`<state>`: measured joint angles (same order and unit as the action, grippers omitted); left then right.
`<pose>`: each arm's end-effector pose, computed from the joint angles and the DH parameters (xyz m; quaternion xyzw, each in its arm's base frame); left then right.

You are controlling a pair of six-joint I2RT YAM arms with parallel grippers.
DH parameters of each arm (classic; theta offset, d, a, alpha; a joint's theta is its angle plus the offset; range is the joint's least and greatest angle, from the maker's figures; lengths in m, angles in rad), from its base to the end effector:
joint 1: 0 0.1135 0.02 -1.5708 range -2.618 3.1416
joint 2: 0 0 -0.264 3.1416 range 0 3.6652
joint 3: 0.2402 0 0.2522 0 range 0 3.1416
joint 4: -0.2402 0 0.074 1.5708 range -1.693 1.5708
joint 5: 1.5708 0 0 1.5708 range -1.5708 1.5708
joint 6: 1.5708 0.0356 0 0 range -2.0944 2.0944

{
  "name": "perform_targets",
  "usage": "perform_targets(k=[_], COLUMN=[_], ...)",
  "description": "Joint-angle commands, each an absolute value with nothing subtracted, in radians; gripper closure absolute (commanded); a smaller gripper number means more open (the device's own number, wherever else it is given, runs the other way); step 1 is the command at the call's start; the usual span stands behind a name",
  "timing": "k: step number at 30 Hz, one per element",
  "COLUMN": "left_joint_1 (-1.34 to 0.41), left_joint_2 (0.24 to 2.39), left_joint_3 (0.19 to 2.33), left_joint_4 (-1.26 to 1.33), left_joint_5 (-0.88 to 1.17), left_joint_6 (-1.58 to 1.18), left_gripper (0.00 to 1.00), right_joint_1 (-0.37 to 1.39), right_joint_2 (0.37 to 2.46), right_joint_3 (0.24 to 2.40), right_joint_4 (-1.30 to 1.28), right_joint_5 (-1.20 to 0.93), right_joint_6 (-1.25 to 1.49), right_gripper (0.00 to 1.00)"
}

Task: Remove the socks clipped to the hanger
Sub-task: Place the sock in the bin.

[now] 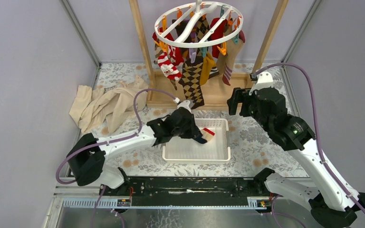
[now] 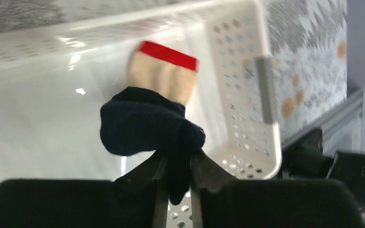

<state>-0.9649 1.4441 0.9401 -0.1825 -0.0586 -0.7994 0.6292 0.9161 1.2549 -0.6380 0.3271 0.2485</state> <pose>0.1810 -0.2576 0.2402 0.0622 0.9014 -0.3134 0.2922 0.1468 0.0927 0.4292 -0.0553 0.7978 0.1304 0.5860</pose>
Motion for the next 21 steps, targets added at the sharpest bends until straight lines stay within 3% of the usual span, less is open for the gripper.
perform_targets(k=[1,5,6,7,15,21], left_joint_1=[-0.864,-0.846,-0.844,-0.842,-0.853,-0.852], left_joint_2=[1.458,1.449,1.449,1.457,1.485,1.330], left_joint_3=[0.947,0.979,0.990,1.005,1.144,1.133], left_joint_4=[-0.330,-0.434,-0.434,-0.434,-0.512,-0.555], left_joint_5=[-0.077,-0.161,-0.160,-0.156,-0.125,-0.215], left_joint_6=[-0.835,-0.790,-0.771,-0.751,-0.665,-0.659], left_gripper=[0.68,0.32,0.09,0.02,0.02,0.02], right_joint_1=[0.638,0.638,0.638,0.638,0.604,0.353], right_joint_2=[0.915,0.919,0.924,0.931,1.006,1.027], right_joint_3=[1.222,1.158,1.144,1.131,1.100,0.999], right_joint_4=[-0.594,-0.557,-0.546,-0.533,-0.420,-0.200], right_joint_5=[0.298,0.311,0.315,0.318,0.372,0.137], right_joint_6=[0.272,0.275,0.278,0.281,0.290,0.375], right_gripper=[0.13,0.12,0.12,0.11,0.10,0.19])
